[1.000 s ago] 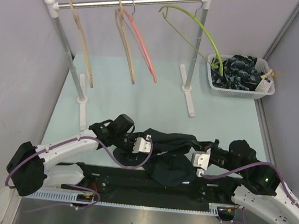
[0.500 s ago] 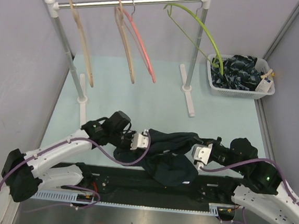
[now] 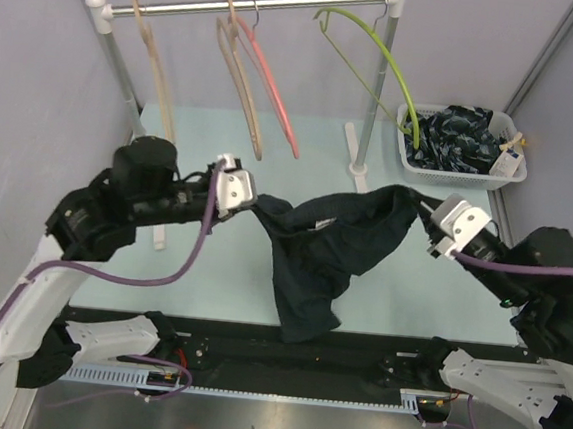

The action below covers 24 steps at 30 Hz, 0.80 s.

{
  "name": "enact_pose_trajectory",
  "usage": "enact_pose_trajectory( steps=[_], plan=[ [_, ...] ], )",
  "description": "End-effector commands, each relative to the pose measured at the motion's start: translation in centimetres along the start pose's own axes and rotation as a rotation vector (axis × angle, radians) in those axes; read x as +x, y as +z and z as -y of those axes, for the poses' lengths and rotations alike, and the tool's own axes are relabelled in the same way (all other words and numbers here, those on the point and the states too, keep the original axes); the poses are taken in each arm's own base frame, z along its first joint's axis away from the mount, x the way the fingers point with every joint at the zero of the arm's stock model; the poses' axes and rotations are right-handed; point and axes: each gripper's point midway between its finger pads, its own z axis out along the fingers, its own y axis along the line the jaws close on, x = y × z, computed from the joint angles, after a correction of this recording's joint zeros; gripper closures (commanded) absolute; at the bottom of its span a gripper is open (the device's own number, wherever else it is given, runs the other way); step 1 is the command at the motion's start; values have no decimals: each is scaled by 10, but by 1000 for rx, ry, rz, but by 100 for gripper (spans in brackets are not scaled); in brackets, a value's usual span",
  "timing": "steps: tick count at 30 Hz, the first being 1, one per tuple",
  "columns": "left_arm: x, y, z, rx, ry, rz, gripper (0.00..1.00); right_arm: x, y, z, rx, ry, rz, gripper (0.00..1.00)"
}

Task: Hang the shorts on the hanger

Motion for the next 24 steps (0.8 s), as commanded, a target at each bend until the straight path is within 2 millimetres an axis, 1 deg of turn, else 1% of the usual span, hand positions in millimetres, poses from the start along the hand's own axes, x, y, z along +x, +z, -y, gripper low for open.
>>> enact_pose_trajectory(
  steps=[1, 2, 4, 5, 6, 7, 9, 10, 11, 12, 13, 14, 15, 16, 17, 18, 19, 20, 21, 22, 23, 24],
  plan=[
    [-37, -31, -17, -81, -45, 50, 100, -41, -2, 36, 85, 35, 63, 100],
    [-49, -38, -23, -98, -35, 73, 100, -45, -2, 39, 90, 31, 67, 100],
    [-51, -47, -27, -128, -26, 63, 100, -54, -6, 45, 93, 25, 84, 100],
    [-54, -52, -29, -140, -14, 68, 100, -53, -5, 45, 89, 28, 75, 100],
    [-51, -55, -27, -136, 0, 58, 100, -53, -5, 44, 85, 31, 73, 100],
    [-46, -54, -25, -130, -5, 43, 100, -46, -3, 39, 71, 32, 51, 100],
    [-35, -53, -19, -116, -13, 12, 100, -38, -5, 33, 61, 44, 37, 100],
    [-16, -45, -14, -97, -30, -44, 100, -31, -4, 27, 46, 44, 21, 100],
    [-6, -41, -11, -91, -35, -74, 100, -18, -3, 17, 27, 39, -3, 100],
    [4, -40, -8, -91, -38, -96, 100, -8, -2, 12, 23, 35, -22, 100],
    [26, -30, -2, -68, -51, -154, 100, 1, -1, 5, 13, 29, -40, 100],
    [36, -26, 1, -60, -53, -178, 100, 24, 5, -10, -20, 10, -86, 100],
    [45, -24, 5, -56, -63, -196, 100, 31, 2, -16, -26, 1, -91, 100],
    [64, -13, 11, -32, -80, -243, 100, 38, 4, -19, -23, -7, -99, 100],
    [74, -8, 16, -15, -86, -265, 100, 63, 10, -36, -58, -18, -149, 100],
    [84, -3, 19, -4, -94, -288, 100, 70, 10, -40, -62, -36, -151, 100],
    [103, 7, 25, 7, -110, -331, 100, 77, 13, -42, -54, -39, -150, 100],
    [111, 12, 27, 5, -130, -346, 98, 84, 16, -48, -67, -46, -152, 100],
    [117, 19, 28, 3, -137, -345, 95, 101, 22, -60, -90, -55, -160, 100],
    [136, 26, 38, 26, -159, -382, 93, 111, 25, -61, -91, -52, -166, 100],
    [143, 31, 41, 33, -177, -389, 90, 120, 28, -62, -95, -52, -175, 100],
    [147, 37, 41, 25, -176, -380, 89, 131, 35, -76, -151, -40, -156, 100]
  ],
)
